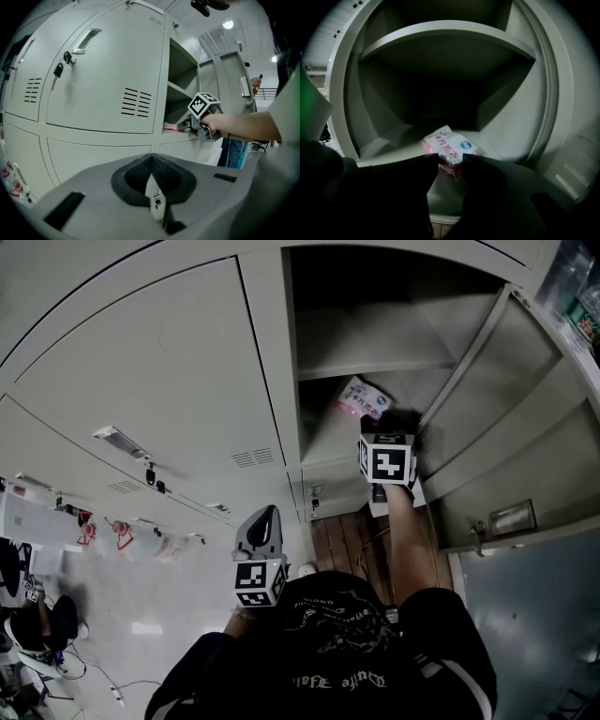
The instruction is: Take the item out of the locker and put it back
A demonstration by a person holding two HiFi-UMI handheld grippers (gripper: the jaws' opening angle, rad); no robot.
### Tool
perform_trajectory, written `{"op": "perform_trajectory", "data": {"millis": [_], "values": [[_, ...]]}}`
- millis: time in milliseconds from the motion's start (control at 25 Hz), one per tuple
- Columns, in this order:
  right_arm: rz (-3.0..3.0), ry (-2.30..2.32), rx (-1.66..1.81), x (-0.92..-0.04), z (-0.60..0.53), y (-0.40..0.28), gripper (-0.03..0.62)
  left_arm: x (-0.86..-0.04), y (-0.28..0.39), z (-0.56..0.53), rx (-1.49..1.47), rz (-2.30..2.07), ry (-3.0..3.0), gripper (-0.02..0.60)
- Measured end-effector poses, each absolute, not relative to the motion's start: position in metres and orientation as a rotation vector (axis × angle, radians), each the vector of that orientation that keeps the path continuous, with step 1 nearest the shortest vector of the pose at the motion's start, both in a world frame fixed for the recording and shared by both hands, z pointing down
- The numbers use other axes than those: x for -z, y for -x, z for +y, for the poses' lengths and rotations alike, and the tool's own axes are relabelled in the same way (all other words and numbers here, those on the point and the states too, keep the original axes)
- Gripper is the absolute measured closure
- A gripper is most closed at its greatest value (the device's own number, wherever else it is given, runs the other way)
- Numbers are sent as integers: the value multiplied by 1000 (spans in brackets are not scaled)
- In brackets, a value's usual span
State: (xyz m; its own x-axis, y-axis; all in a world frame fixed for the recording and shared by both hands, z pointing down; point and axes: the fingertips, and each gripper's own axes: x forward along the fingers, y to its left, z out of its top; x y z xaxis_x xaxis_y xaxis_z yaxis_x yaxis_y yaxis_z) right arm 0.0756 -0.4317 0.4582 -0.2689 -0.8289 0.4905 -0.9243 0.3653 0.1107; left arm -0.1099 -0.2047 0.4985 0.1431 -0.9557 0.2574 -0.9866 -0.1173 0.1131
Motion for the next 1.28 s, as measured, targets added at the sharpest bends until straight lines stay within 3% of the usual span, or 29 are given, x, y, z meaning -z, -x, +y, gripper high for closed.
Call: {"op": "perform_trajectory", "data": {"millis": [320, 480, 640, 1280], "values": [[-2079, -1500, -227, -464, -432, -76, 450, -499, 104, -203, -174, -1873, -2183, 575], [-2050, -1497, -134, -461, -430, -77, 519, -499, 100, -202, -177, -1862, -2198, 575], [-2063, -1514, -121, -459, -431, -79, 545, -502, 103, -201, -179, -1865, -2186, 575], [-2207, -1583, -64, -437, -421, -76, 571, -501, 100, -200, -160, -1867, -2182, 575]]}}
